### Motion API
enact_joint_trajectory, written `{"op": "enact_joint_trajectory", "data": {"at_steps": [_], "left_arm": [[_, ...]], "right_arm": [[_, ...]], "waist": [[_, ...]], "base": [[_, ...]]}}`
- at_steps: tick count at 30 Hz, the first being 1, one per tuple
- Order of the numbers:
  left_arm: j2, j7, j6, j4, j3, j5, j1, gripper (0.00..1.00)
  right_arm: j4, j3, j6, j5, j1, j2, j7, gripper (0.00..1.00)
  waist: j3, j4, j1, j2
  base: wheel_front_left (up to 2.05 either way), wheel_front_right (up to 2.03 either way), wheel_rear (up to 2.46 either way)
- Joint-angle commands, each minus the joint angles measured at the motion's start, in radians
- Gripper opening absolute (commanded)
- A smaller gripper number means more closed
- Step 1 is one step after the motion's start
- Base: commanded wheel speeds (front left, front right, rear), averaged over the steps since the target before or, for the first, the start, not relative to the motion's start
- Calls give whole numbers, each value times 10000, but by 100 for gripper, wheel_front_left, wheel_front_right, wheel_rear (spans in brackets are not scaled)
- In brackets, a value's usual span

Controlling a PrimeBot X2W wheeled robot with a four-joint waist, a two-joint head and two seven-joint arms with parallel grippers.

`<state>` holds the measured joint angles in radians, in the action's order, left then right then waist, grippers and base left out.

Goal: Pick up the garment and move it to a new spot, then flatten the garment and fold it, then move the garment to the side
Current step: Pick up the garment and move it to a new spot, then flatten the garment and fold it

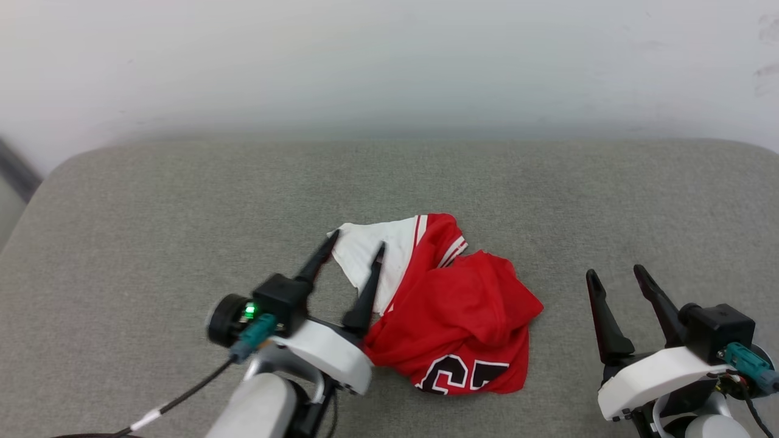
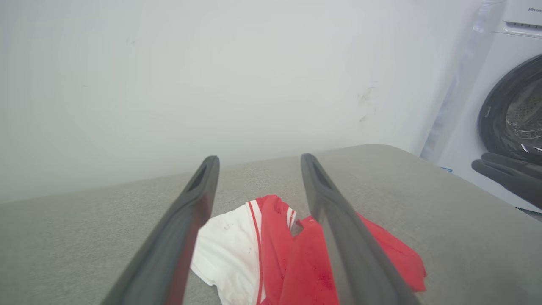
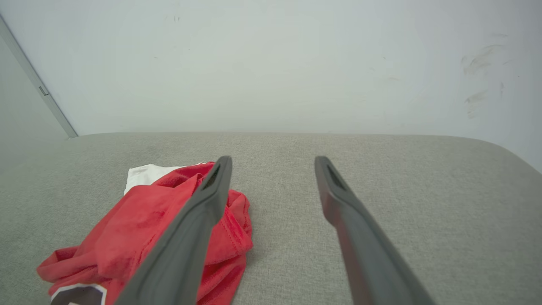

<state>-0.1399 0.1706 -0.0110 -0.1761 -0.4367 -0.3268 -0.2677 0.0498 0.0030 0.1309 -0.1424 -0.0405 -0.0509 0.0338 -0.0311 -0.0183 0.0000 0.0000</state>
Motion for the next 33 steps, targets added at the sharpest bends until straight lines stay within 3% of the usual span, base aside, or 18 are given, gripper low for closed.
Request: {"op": "enact_joint_trajectory", "data": {"at_steps": [1, 5, 10, 29, 33], "left_arm": [[-101, 42, 155, 29, 194, -60, 76, 100], [-508, 154, 655, -158, 933, -247, 291, 100], [-1049, 277, 964, -410, 1572, -437, 804, 100], [-1325, 117, 988, -310, 1409, -537, 1285, 100], [-1279, 145, 1002, -307, 1390, -568, 1190, 100]], "right_arm": [[-68, -54, -3, 32, 92, 11, -49, 100], [-173, -147, -3, 81, 286, 11, -165, 100], [-280, -196, -3, -11, 520, 11, -308, 100], [-581, -314, -3, -195, 1048, 11, -630, 100], [-280, -537, -5, -391, 941, 8, -1213, 100]], "waist": [[78, -101, 0, 0], [144, -170, 0, 0], [286, -144, 0, 0], [459, -37, 0, 0], [422, -121, 0, 0]], "base": [[0, 0, 0], [0, 0, 0], [0, 0, 0], [0, 0, 0], [0, 0, 0]]}}
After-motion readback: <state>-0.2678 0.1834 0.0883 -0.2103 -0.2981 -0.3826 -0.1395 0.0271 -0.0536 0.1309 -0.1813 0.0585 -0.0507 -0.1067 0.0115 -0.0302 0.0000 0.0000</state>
